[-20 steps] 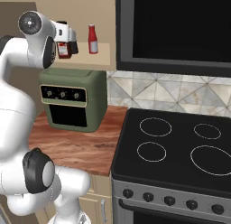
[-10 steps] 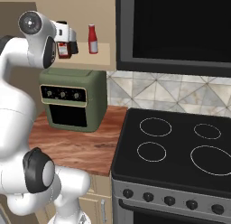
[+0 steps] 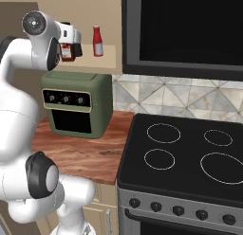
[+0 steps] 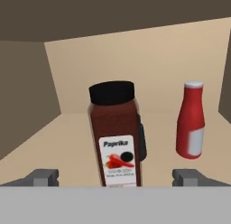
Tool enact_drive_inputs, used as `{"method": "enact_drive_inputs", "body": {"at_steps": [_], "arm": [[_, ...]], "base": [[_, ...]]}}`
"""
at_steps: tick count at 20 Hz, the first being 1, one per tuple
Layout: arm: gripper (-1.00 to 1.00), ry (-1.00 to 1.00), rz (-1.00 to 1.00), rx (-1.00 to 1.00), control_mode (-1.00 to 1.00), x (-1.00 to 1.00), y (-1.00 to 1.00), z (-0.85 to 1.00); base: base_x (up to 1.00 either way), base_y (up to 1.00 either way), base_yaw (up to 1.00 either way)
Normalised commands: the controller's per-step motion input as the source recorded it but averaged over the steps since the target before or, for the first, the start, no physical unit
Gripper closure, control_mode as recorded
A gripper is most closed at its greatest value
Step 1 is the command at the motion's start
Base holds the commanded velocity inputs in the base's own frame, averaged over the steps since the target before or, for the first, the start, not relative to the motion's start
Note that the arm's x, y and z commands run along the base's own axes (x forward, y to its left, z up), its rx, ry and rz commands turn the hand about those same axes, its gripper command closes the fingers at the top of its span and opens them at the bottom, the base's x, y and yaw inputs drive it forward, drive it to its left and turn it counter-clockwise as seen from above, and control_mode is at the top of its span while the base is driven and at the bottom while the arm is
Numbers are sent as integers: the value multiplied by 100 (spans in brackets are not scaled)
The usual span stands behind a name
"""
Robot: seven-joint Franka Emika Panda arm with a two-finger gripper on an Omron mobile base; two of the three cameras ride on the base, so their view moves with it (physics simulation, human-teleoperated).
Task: Collect the paprika, ketchup, and shaker from the cabinet and place them next to the stove.
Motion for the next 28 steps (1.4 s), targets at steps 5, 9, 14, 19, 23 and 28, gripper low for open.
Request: {"method": "enact_drive_inputs", "body": {"at_steps": [5,9,14,19,23,28], "arm": [[-100,0,0,0,-100,5,1,4],[-100,0,0,0,-100,1,0,14],[-100,-2,0,-3,-100,0,2,9],[-100,0,0,-2,-100,1,1,-1],[-100,3,0,0,-100,29,0,1],[-100,6,0,0,-100,31,2,0]], "base": [[0,0,0],[0,0,0],[0,0,0],[0,0,0],[0,0,0],[0,0,0]]}}
